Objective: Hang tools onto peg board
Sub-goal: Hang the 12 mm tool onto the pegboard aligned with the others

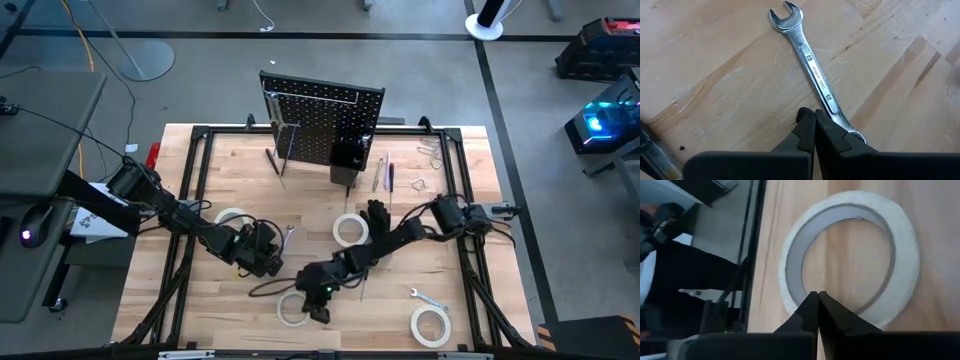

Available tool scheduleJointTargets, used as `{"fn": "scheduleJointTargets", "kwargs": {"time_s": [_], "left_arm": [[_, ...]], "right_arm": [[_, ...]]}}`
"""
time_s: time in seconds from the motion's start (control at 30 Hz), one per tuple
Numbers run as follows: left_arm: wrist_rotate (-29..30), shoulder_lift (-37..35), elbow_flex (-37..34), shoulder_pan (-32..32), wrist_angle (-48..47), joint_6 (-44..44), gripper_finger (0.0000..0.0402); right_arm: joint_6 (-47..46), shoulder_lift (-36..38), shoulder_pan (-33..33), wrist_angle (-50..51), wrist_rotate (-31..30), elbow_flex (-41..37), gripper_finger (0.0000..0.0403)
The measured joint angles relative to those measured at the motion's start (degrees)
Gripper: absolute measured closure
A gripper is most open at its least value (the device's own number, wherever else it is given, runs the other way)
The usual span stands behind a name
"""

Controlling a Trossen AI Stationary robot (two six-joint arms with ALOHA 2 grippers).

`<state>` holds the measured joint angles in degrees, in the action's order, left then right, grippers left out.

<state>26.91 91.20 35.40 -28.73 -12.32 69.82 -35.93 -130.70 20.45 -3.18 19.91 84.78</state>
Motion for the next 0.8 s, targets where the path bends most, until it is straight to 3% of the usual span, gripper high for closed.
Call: {"fn": "scheduleJointTargets", "kwargs": {"time_s": [0.3,0.5,0.67,0.8], "left_arm": [[-4.0,-1.3,0.0,-0.6,-0.1,0.4,0.0401],[-4.9,-6.9,-0.1,-0.9,-2.2,-0.9,0.0401],[4.1,-13.3,-0.1,-1.5,-5.4,2.8,0.0401],[3.1,-11.8,0.0,-1.5,-2.9,3.0,0.0401]], "right_arm": [[1.6,5.3,1.6,23.4,0.3,-0.1,0.0403],[6.9,12.7,2.1,40.8,-5.7,-0.6,0.0403],[9.8,17.6,0.1,45.5,-9.6,-0.4,0.0403],[12.2,19.0,-3.2,43.5,-10.8,-0.4,0.0403]]}}
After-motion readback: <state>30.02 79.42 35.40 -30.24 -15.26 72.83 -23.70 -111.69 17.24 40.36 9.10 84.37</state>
